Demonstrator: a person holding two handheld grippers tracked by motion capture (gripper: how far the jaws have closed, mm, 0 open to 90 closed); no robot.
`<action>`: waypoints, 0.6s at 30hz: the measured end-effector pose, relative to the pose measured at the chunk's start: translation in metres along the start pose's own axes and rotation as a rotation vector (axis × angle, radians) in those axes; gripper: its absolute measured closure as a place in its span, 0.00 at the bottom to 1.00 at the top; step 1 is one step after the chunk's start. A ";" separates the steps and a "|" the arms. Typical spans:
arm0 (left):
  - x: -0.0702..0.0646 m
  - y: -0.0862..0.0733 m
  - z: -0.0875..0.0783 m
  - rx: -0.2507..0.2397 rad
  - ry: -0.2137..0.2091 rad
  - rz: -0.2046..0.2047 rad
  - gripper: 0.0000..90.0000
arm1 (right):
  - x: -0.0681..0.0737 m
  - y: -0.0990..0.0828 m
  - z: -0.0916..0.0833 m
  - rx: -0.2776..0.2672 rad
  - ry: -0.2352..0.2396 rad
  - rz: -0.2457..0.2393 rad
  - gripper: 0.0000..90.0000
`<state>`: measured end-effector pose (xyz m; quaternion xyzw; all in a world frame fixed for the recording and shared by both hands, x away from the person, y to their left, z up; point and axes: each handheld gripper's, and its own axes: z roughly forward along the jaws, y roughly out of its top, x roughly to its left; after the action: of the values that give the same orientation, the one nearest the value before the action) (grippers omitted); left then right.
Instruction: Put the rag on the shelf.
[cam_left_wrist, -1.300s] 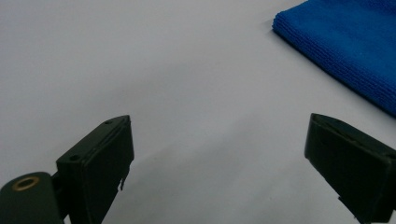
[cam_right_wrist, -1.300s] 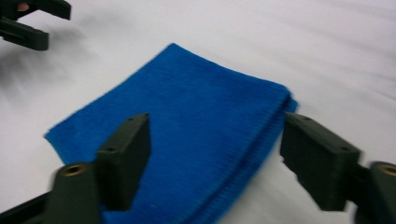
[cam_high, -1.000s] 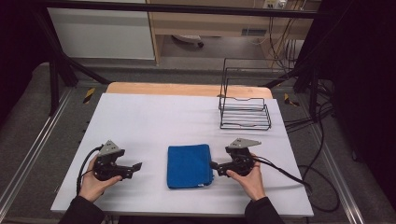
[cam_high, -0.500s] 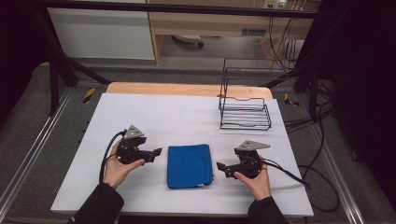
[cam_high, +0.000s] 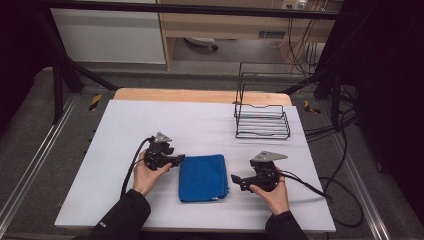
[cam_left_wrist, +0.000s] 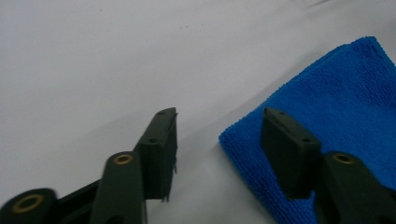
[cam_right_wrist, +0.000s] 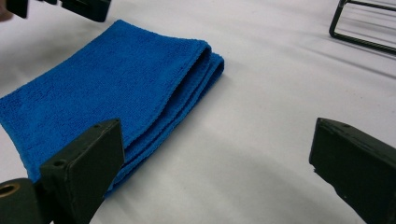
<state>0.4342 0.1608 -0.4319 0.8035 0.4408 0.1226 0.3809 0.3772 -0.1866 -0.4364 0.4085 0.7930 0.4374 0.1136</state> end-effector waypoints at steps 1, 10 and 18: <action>0.000 0.000 0.000 0.000 0.000 0.000 0.56 | 0.000 0.000 0.000 -0.001 0.001 -0.005 0.05; -0.004 -0.005 0.015 0.047 -0.019 0.003 0.73 | 0.000 0.000 0.000 0.000 0.021 0.003 0.07; -0.007 -0.008 0.016 0.045 -0.041 -0.012 0.86 | 0.001 0.000 0.002 0.005 0.029 0.008 0.07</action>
<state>0.4343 0.1499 -0.4475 0.8117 0.4402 0.0938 0.3722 0.3775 -0.1849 -0.4376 0.4056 0.7940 0.4417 0.0996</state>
